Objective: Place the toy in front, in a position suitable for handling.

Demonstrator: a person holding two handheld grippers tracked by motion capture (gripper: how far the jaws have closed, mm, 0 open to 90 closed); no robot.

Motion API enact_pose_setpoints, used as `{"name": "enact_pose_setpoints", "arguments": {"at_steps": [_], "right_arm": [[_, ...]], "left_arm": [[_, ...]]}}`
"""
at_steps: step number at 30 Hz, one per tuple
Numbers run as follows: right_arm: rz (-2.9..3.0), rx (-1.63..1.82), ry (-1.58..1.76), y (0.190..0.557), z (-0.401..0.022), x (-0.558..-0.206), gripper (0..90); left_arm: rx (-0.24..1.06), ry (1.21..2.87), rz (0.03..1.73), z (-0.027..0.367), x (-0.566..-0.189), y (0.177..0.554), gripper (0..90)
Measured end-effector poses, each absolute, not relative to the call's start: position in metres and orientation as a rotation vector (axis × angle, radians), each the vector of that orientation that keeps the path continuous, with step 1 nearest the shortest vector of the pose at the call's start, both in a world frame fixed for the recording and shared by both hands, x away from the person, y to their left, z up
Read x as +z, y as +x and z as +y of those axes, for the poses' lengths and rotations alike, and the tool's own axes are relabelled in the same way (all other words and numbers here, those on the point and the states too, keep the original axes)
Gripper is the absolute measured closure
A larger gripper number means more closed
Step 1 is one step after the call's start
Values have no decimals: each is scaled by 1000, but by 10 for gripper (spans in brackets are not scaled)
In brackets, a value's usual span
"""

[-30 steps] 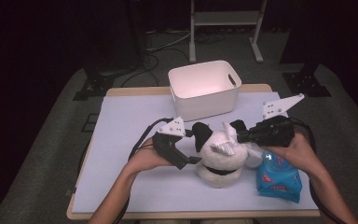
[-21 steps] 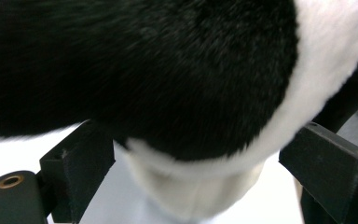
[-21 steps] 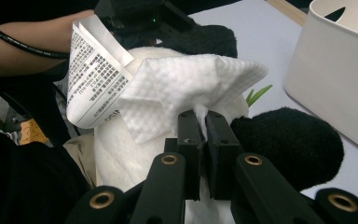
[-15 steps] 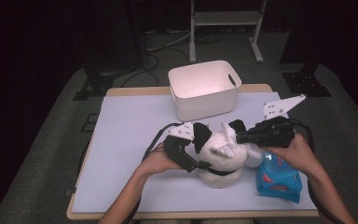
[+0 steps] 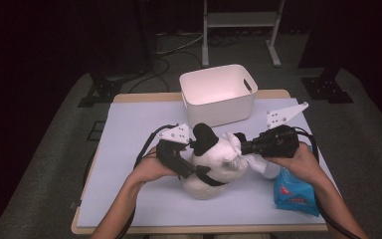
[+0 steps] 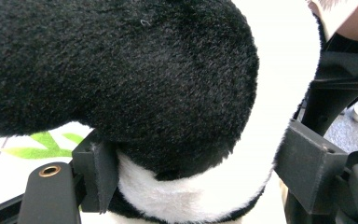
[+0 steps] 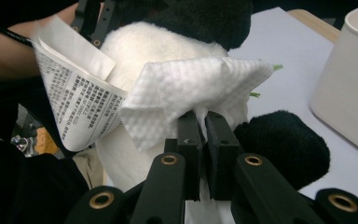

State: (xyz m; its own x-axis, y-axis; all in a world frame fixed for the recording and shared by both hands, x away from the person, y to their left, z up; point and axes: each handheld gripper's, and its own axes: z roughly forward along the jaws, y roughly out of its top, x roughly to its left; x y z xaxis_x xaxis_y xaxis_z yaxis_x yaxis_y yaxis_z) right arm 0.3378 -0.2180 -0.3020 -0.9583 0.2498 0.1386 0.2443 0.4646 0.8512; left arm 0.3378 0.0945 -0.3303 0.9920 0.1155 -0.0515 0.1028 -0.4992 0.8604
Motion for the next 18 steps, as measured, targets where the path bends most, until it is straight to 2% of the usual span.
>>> {"name": "enact_pose_setpoints", "arguments": {"at_steps": [18], "right_arm": [[2699, 1520, 269, 336, -165, -265, 845]], "left_arm": [[5, 2103, 118, 90, -334, 334, 226]]}}
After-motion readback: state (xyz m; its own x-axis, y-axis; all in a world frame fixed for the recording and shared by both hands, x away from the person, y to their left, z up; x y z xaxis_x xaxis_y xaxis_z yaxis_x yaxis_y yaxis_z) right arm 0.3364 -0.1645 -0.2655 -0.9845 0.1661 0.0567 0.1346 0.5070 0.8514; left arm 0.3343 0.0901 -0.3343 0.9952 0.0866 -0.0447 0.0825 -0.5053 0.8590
